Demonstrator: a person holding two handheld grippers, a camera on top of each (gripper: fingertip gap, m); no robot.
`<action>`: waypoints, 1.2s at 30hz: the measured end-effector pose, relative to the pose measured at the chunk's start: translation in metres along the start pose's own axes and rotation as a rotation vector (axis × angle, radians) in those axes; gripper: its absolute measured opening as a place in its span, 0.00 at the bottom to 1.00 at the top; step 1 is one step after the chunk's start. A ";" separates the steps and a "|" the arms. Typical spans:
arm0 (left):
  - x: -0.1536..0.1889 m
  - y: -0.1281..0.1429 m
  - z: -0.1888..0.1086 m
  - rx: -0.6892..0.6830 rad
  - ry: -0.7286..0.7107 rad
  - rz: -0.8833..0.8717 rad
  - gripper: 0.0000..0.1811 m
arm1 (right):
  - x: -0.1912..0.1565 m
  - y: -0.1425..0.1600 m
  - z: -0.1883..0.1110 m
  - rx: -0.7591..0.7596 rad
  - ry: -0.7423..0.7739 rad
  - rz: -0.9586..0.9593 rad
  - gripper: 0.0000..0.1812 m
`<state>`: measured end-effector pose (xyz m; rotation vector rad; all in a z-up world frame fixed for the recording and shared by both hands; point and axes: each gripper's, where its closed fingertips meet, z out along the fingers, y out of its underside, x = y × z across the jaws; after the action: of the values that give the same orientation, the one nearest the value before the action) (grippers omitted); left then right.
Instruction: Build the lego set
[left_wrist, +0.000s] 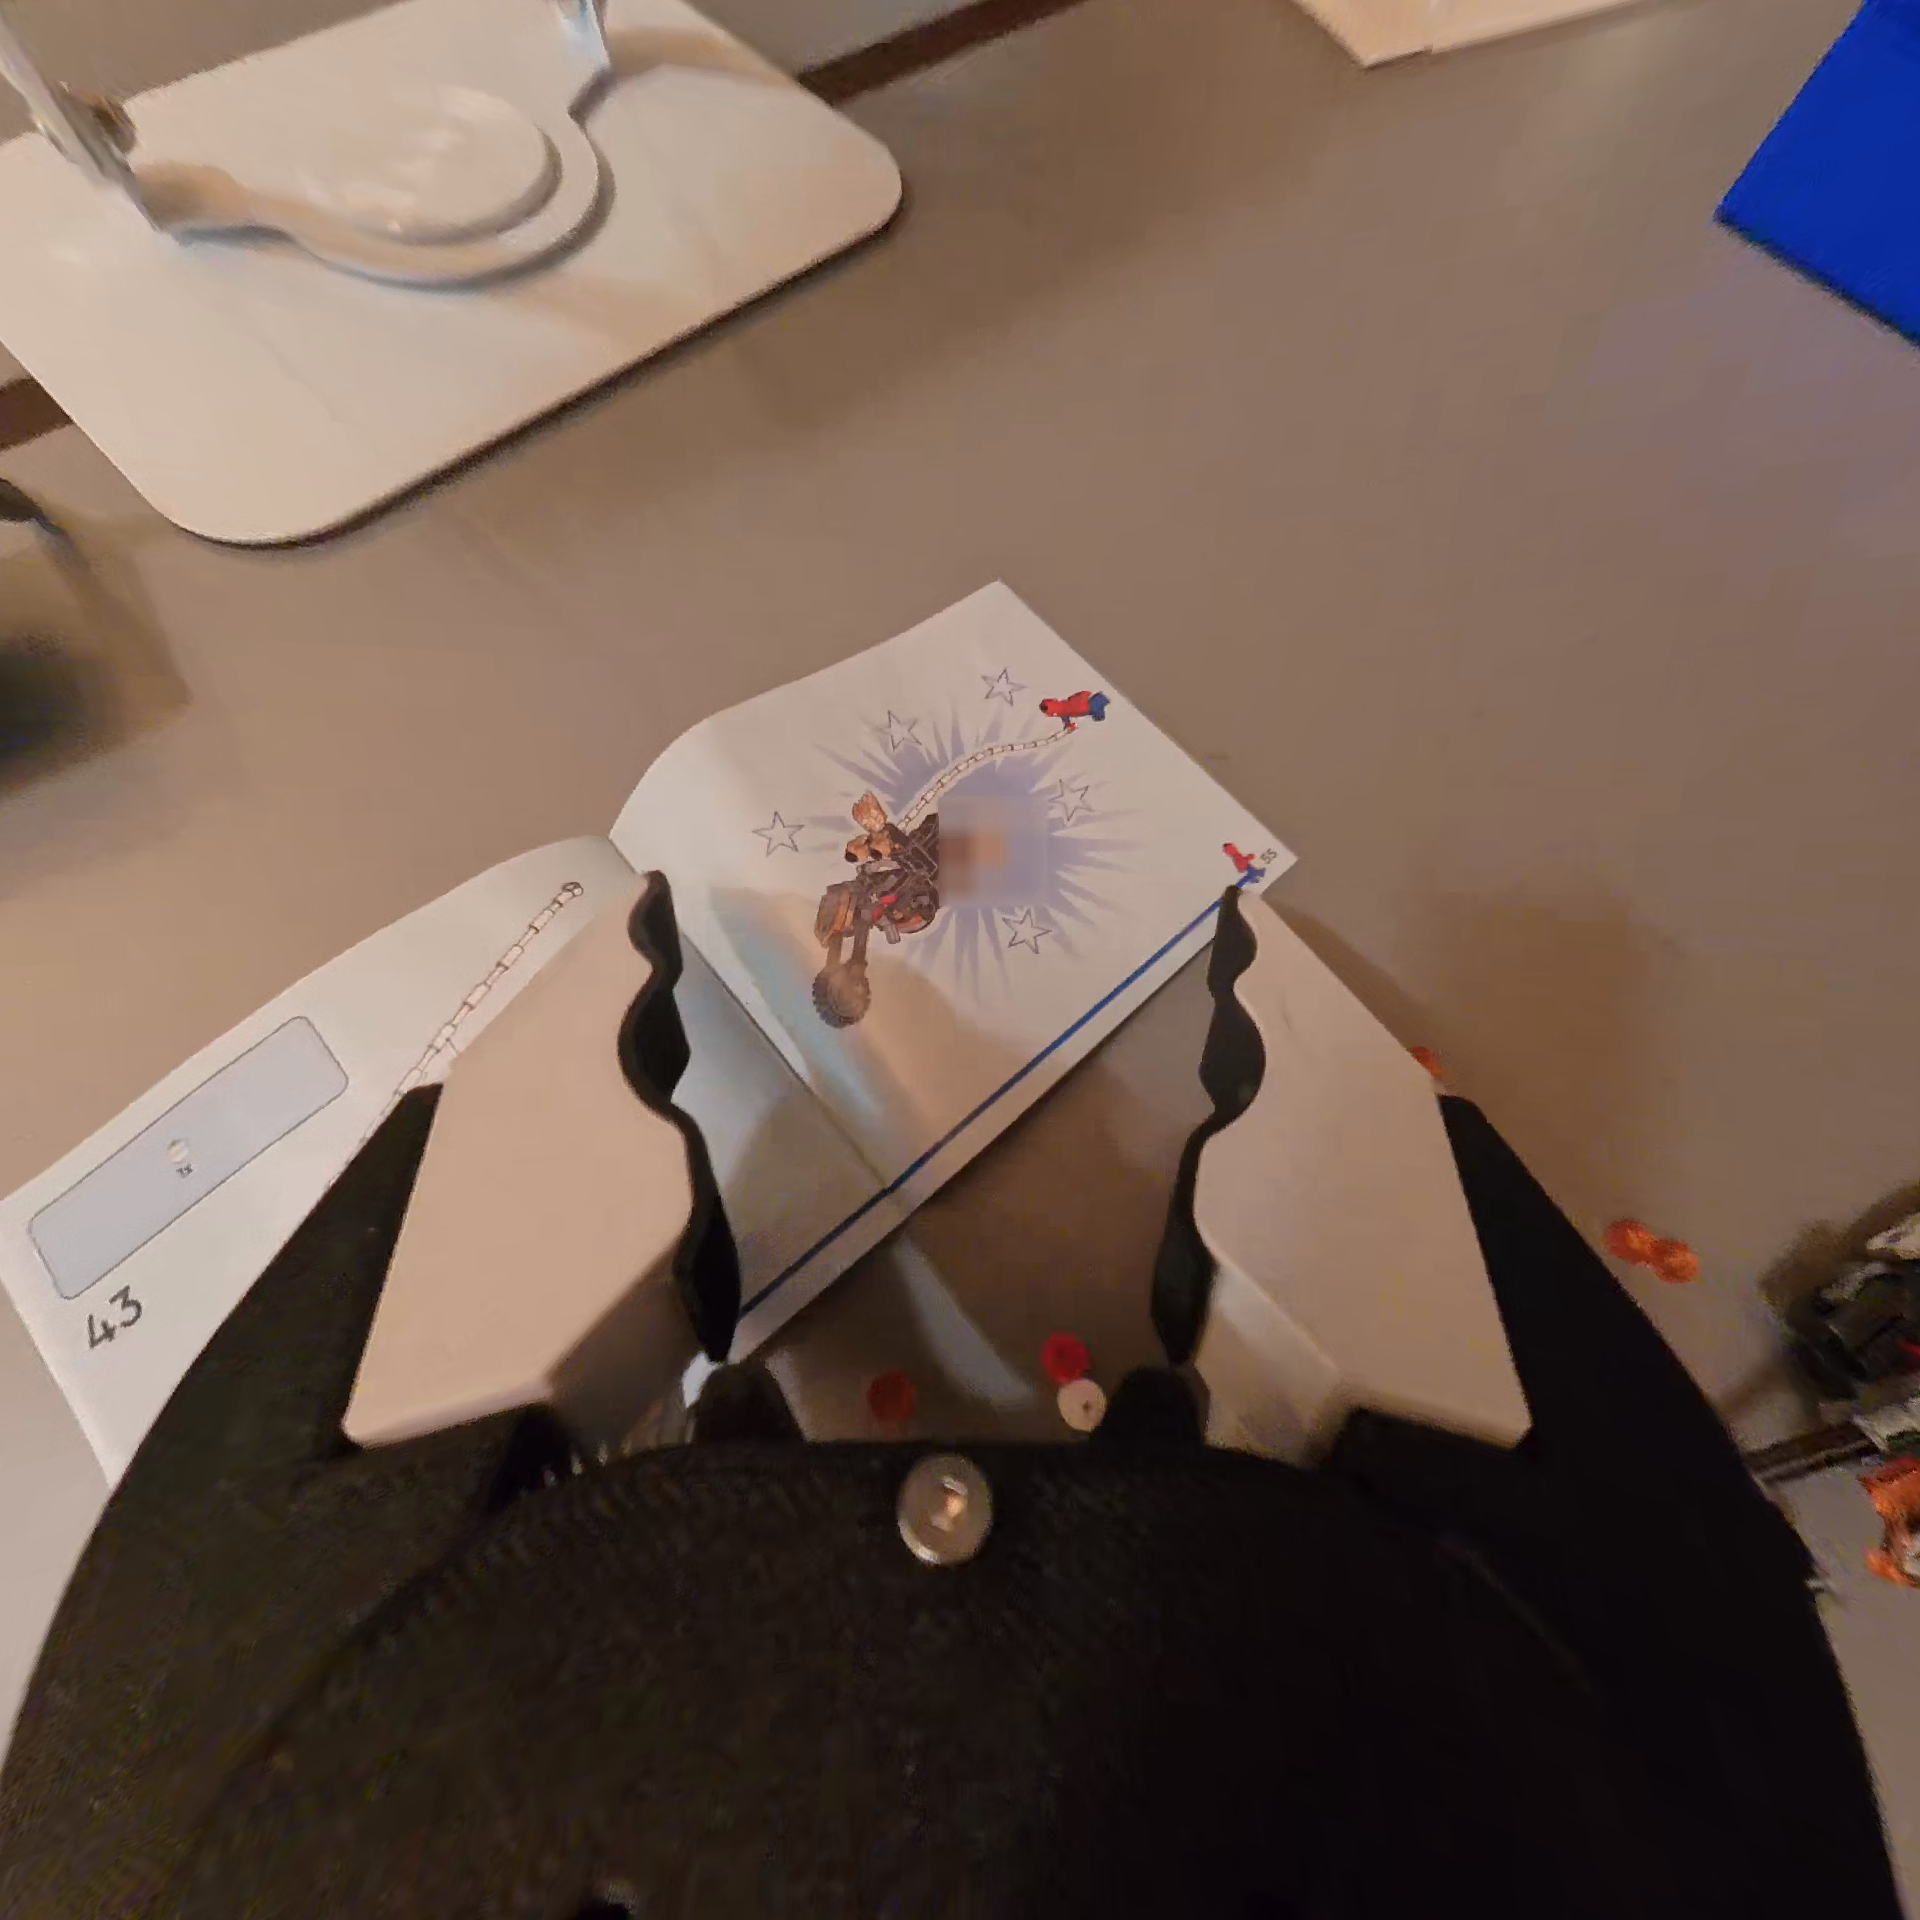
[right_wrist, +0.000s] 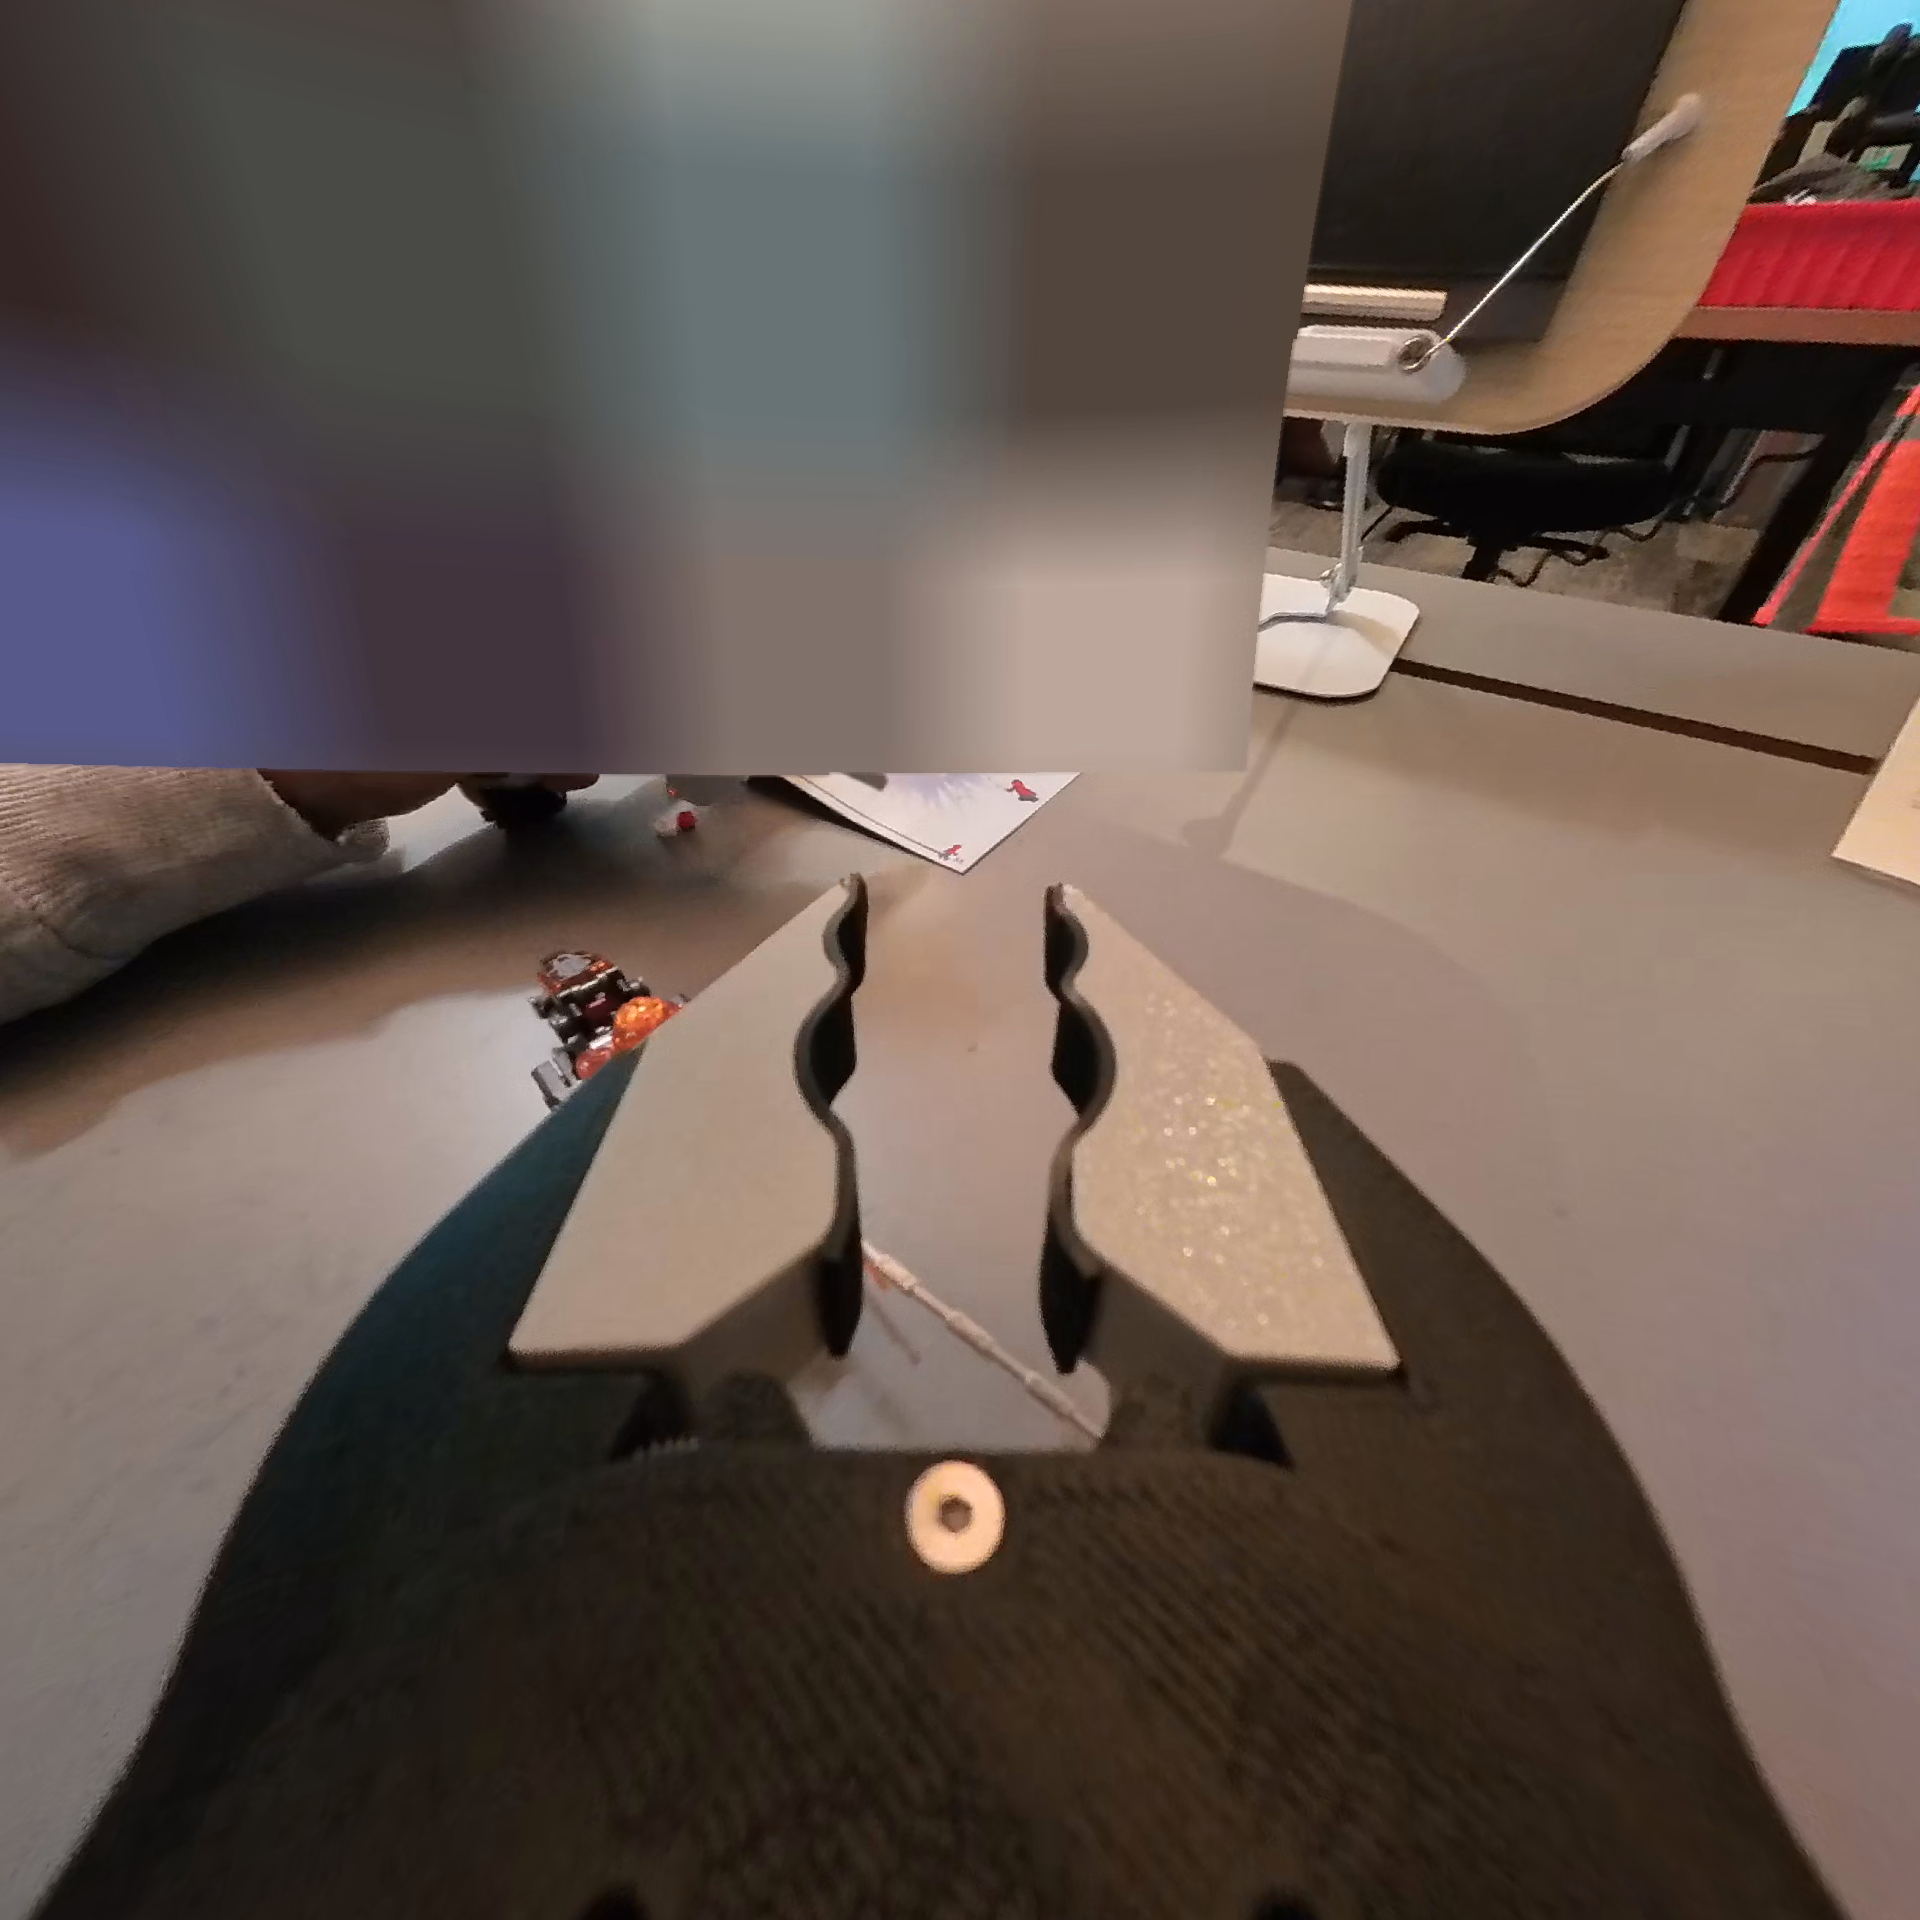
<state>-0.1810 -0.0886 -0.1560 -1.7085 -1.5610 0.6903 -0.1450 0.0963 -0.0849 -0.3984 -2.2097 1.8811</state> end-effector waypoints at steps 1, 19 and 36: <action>0.002 0.000 -0.002 0.008 0.013 0.001 0.55 | 0.000 0.000 0.000 0.003 0.003 0.000 0.18; 0.094 0.030 -0.025 -0.196 0.411 0.211 0.18 | -0.003 -0.010 -0.013 0.088 0.002 0.003 0.18; 0.102 0.048 -0.020 -0.272 0.375 0.323 0.03 | -0.005 -0.010 -0.014 0.091 0.006 -0.014 0.18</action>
<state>-0.1229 0.0085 -0.1743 -2.1763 -1.1684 0.2884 -0.1363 0.1058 -0.0726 -0.3713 -2.1081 1.9623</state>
